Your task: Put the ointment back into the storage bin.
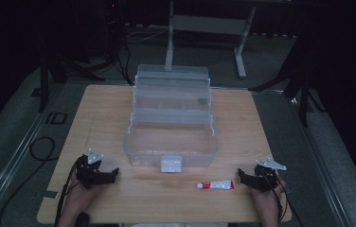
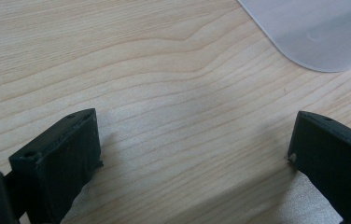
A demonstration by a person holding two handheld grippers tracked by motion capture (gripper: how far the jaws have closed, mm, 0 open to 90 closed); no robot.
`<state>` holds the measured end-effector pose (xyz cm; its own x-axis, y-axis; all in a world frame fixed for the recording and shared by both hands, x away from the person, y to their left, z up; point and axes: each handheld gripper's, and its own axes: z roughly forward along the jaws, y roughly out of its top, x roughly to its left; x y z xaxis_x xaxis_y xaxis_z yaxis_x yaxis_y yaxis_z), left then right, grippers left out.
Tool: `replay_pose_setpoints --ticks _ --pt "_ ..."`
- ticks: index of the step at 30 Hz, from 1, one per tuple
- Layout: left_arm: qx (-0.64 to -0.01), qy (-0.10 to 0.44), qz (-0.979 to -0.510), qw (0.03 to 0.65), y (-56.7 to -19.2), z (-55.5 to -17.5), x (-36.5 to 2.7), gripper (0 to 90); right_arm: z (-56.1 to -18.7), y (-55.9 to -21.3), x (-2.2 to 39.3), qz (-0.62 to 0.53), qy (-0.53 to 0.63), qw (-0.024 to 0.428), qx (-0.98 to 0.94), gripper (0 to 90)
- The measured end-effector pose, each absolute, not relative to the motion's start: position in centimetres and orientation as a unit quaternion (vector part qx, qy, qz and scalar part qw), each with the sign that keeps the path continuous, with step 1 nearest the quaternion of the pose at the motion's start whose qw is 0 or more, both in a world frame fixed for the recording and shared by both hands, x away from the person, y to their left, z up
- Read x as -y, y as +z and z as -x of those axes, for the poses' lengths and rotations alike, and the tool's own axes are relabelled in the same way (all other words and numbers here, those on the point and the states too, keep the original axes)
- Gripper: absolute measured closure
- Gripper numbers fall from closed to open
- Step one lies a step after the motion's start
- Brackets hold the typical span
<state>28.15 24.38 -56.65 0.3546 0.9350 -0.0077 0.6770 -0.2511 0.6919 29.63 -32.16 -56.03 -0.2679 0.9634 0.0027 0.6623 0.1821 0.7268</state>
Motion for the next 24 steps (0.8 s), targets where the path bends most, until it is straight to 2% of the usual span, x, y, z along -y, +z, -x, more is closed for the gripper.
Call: replay_pose_setpoints --ticks 13,19,24 --pt "-0.53 0.209 -0.762 0.309 -56.6 -28.2 -24.3 2.7 -29.6 -56.0 32.2 -0.554 0.317 0.237 -0.733 17.3" --pt "-0.53 0.209 -0.762 0.309 -56.6 -28.2 -24.3 2.7 -29.2 -55.3 32.3 -0.555 0.332 0.226 -0.728 24.0" --pt "-0.53 0.209 -0.762 0.309 -56.7 -28.2 -24.3 2.7 -28.8 -53.7 32.0 -0.534 0.333 0.245 -0.738 26.4"
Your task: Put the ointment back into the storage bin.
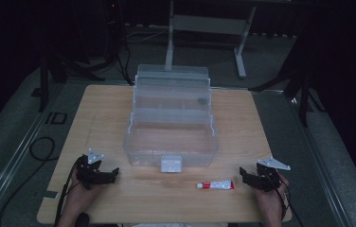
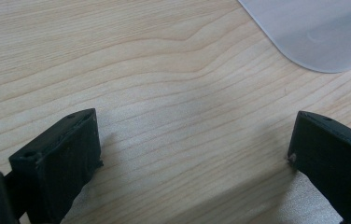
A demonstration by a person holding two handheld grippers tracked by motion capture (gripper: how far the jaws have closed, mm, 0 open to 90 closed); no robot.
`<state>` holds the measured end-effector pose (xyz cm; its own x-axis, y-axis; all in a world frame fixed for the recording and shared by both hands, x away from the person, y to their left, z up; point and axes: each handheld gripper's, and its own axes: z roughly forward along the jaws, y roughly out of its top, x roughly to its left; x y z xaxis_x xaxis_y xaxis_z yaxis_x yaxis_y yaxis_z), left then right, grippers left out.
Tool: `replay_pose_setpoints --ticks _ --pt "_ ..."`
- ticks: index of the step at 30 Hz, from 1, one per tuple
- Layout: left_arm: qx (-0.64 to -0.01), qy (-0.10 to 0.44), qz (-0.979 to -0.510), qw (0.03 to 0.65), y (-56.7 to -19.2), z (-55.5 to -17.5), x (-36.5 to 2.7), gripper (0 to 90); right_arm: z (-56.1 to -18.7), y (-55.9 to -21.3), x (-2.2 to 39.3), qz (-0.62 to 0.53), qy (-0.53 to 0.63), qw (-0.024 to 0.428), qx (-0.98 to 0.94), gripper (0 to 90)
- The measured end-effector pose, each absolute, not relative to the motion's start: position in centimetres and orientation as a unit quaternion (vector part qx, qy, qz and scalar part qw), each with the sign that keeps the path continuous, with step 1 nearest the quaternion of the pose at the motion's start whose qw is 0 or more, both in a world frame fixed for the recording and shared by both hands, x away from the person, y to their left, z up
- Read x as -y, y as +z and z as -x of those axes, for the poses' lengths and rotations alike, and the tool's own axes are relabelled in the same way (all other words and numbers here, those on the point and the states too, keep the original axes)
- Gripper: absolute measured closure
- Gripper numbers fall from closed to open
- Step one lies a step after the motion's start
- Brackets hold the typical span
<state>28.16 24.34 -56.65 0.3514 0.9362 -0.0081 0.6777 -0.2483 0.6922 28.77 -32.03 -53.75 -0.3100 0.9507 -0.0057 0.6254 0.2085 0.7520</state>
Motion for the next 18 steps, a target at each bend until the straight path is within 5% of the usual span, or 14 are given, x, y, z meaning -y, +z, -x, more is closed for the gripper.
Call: replay_pose_setpoints --ticks 18 --pt "-0.53 0.21 -0.761 0.308 -56.6 -28.1 -24.3 2.7 -28.1 -48.4 30.6 -0.41 0.293 0.24 -0.83 26.7"
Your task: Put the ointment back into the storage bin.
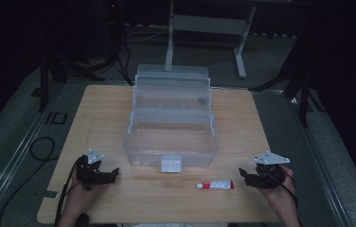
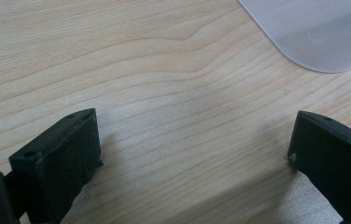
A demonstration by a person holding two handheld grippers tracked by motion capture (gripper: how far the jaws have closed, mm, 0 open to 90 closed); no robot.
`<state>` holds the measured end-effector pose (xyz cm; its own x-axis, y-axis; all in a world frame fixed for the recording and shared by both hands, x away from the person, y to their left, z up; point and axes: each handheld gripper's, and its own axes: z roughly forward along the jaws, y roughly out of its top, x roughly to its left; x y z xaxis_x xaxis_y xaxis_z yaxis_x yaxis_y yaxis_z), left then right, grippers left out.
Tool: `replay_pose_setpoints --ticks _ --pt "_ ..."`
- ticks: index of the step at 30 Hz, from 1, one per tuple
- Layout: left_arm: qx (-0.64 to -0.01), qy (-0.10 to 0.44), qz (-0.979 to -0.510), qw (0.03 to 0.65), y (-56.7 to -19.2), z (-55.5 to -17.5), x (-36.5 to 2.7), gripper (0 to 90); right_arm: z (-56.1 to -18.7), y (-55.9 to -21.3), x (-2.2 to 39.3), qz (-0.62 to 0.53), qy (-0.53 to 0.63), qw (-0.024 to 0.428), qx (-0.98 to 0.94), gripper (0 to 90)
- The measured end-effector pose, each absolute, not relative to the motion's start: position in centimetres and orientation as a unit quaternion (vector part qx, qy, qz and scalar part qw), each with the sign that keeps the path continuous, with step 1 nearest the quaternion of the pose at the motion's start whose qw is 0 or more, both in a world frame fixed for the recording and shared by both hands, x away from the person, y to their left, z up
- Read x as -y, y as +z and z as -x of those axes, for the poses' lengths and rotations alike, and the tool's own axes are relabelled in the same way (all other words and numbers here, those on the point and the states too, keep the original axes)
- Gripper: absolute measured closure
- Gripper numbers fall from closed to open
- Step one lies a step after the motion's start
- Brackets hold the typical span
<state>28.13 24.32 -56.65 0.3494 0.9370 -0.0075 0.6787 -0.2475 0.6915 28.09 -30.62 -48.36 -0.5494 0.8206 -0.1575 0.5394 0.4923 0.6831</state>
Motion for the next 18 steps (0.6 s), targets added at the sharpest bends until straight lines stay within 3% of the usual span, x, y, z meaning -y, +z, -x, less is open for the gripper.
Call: replay_pose_setpoints --ticks 12,14,18 --pt "-0.531 0.209 -0.762 0.307 -56.6 -28.1 -24.3 2.8 -29.0 -45.7 30.5 -0.355 0.28 0.211 -0.866 26.8" --pt "-0.531 0.209 -0.762 0.307 -56.6 -28.1 -24.3 2.7 -29.1 -45.4 30.3 -0.34 0.278 0.203 -0.875 31.8" --pt "-0.531 0.209 -0.761 0.307 -56.6 -28.1 -24.3 2.7 -29.4 -44.8 29.9 -0.319 0.268 0.189 -0.889 32.2"
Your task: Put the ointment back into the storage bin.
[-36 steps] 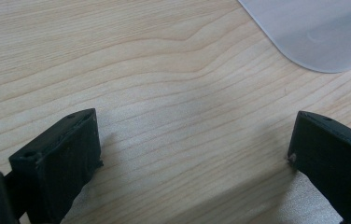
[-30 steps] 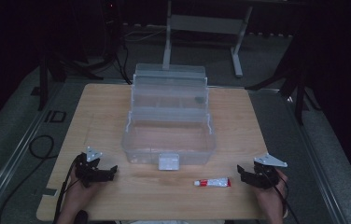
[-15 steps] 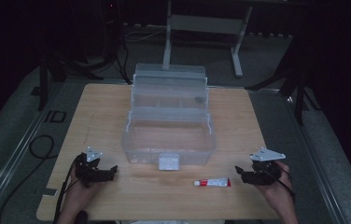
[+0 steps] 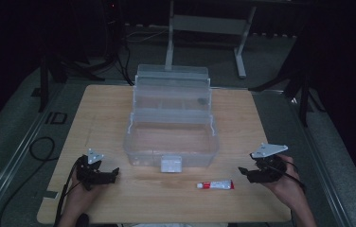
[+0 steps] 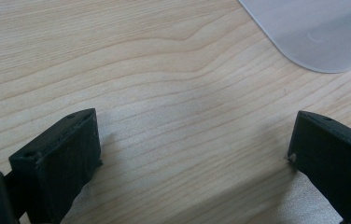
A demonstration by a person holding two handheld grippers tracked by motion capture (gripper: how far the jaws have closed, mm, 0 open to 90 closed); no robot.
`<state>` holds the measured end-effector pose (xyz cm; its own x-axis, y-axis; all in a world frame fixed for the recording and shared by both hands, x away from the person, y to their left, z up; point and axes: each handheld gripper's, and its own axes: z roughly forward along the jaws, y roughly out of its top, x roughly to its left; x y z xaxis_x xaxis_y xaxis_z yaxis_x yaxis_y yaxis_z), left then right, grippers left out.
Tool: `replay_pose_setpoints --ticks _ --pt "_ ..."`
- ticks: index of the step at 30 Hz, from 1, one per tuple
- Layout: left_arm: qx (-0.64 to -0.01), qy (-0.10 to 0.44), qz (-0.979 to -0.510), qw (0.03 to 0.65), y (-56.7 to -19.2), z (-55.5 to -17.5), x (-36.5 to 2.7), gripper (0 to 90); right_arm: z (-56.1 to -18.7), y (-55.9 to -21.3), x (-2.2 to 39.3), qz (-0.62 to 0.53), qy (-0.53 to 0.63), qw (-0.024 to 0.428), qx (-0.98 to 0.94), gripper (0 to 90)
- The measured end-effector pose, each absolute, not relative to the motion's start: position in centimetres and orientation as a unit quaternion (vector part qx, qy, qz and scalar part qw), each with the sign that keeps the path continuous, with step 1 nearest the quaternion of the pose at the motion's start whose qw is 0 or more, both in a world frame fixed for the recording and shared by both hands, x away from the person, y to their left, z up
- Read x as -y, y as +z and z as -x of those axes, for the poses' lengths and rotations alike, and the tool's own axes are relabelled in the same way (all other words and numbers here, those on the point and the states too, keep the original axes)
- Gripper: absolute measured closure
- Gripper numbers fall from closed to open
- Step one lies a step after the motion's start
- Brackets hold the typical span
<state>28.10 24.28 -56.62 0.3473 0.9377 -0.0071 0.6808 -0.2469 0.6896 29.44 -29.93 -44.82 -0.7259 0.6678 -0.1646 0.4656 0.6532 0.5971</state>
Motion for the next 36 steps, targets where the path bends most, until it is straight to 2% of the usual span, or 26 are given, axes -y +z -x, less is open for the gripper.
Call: replay_pose_setpoints --ticks 13,36 --pt "-0.532 0.209 -0.761 0.307 -56.6 -28.1 -24.3 2.8 -30.9 -43.3 28.3 -0.265 0.247 0.16 -0.918 31.7" --pt "-0.531 0.209 -0.761 0.307 -56.6 -28.1 -24.3 2.8 -31.4 -43.2 24.4 -0.131 0.172 0.113 -0.97 42.6"
